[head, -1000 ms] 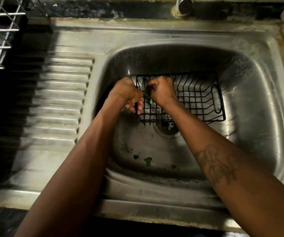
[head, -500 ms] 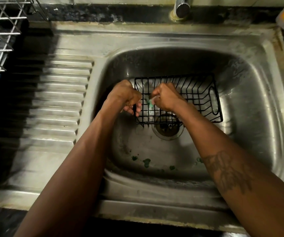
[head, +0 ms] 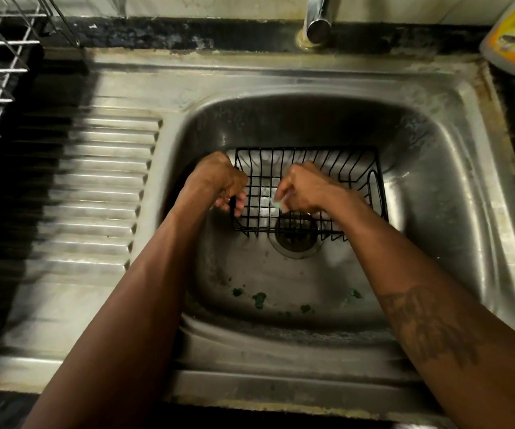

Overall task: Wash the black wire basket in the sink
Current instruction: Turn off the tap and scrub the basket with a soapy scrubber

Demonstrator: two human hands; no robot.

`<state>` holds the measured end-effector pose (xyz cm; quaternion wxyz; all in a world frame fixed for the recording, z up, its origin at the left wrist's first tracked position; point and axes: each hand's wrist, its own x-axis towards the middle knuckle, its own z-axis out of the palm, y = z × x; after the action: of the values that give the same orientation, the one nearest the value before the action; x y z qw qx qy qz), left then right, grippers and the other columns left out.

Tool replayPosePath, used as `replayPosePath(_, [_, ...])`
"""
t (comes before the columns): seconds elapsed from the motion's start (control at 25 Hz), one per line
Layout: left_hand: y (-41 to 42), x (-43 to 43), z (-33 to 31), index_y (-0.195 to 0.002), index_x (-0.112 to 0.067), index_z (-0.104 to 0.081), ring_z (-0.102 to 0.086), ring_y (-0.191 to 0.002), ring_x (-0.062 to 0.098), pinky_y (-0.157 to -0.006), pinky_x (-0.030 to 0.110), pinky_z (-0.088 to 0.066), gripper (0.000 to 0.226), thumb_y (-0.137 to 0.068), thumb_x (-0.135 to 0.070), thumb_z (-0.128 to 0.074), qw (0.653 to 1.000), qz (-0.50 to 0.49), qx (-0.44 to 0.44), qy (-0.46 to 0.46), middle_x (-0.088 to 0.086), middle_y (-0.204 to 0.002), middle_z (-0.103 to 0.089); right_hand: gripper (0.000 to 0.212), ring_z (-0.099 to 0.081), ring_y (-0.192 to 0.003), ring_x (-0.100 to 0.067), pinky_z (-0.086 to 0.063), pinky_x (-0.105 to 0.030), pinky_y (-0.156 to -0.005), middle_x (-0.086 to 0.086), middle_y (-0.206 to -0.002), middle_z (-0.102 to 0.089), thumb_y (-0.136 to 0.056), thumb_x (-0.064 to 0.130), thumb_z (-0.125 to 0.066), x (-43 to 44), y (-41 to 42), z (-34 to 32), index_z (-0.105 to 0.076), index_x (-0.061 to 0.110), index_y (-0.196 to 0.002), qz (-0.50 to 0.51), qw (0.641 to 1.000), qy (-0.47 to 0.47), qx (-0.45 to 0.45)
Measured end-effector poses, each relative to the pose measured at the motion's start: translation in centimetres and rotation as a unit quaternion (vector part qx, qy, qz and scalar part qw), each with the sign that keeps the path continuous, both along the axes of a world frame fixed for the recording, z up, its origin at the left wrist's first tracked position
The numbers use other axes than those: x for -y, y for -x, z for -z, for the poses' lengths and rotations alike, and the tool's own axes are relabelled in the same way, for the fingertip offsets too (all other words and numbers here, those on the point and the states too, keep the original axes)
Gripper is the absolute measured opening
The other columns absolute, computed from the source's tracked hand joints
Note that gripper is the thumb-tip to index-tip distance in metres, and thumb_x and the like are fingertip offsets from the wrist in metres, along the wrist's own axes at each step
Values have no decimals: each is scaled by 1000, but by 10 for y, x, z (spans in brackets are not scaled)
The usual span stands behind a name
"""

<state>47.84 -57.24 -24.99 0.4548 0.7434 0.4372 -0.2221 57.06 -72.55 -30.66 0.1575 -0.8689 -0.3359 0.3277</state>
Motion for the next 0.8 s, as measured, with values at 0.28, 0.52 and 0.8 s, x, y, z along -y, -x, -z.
replayPosePath(0.28, [-2, -2, 2, -91, 0, -62, -75, -68, 32, -82, 49, -62, 17, -101, -8, -50, 1000, 14, -5, -20, 13, -72, -73, 19, -64, -87, -7, -54, -26, -74, 10, -89, -67, -71, 21, -90, -5, 7, -4, -74, 26, -81, -72, 997, 29, -5])
replayPosePath(0.52, [-3, -3, 7, -91, -2, -59, -70, -56, 27, -83, 46, -61, 15, -102, -7, -49, 1000, 21, -16, -17, 12, -71, -70, 13, -63, -90, -6, -46, -14, -75, -2, -105, -72, -87, 8, -76, 8, -17, 4, -76, 13, -100, 127, 980, -135, 79])
replayPosePath(0.8, [-4, -4, 9, -97, 1, -62, -70, -53, 25, -86, 46, -61, 17, -103, -9, -49, 999, 18, -28, -19, 11, -65, -69, 20, -64, -86, -3, -52, -16, -68, 8, -94, -69, -85, -5, -70, 25, 1, -11, -76, 13, -93, -74, 995, 53, -52])
